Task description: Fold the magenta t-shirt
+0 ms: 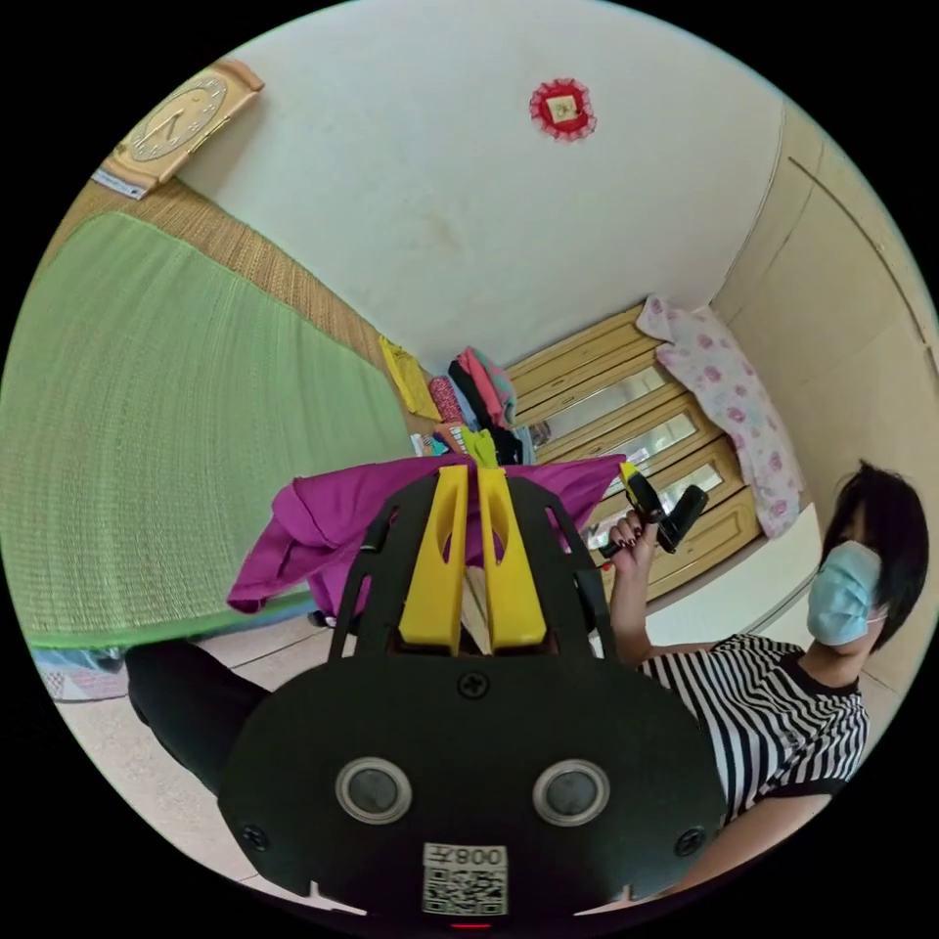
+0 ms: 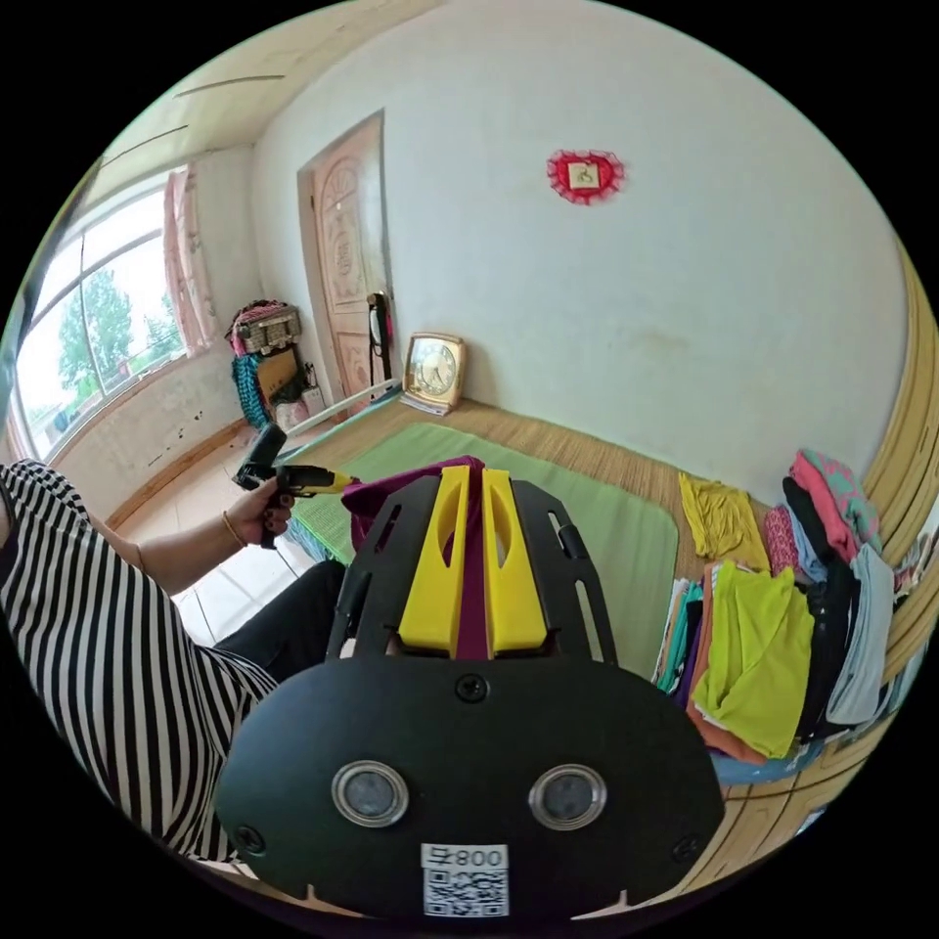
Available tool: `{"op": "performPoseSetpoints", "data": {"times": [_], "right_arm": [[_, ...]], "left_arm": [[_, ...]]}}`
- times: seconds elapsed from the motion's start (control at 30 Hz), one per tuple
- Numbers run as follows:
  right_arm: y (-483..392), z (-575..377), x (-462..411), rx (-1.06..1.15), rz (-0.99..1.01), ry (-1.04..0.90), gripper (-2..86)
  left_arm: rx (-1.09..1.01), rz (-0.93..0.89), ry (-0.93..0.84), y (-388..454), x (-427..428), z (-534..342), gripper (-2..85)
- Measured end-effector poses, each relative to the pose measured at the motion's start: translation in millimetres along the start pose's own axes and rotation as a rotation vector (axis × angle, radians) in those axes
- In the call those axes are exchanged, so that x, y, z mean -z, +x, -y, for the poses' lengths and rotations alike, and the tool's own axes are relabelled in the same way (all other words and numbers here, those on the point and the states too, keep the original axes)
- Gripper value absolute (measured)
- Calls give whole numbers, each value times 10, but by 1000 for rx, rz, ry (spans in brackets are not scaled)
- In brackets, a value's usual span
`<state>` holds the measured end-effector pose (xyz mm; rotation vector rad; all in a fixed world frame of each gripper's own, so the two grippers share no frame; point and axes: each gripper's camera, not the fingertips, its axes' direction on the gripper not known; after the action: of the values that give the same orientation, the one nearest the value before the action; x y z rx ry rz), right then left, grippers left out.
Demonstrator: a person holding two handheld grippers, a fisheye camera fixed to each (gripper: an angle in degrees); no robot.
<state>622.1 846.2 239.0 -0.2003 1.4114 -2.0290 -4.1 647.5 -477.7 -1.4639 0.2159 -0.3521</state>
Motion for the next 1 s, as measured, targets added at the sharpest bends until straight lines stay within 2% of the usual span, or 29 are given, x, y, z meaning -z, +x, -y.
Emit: {"op": "performPoseSetpoints", "data": {"times": [0.13, 0.33, 0.5, 0.6, 0.73, 0.87, 1.0], "right_arm": [[-278, 46, 358, 37, 27, 69, 19], [-620, 120, 859, 101, 56, 175, 18], [-839, 200, 1064, 152, 64, 183, 18], [-951, 254, 1187, 186, 81, 191, 19], [-1074, 303, 1337, 225, 101, 204, 19], [-1128, 303, 1476, 242, 104, 219, 19], [-1115, 314, 1598, 242, 78, 213, 19]], "left_arm": [[-17, -81, 56, 362, 265, -295, 10], [-23, -92, 104, 807, 462, -645, 14], [-48, -171, -13, 1155, 278, -928, 60], [-88, -67, -135, 1419, 151, -1155, 86], [-206, 96, -206, 1869, 24, -1353, 115], [-316, 192, -126, 2234, 6, -1367, 124], [-425, 256, -147, 2619, -84, -1348, 133]]}}
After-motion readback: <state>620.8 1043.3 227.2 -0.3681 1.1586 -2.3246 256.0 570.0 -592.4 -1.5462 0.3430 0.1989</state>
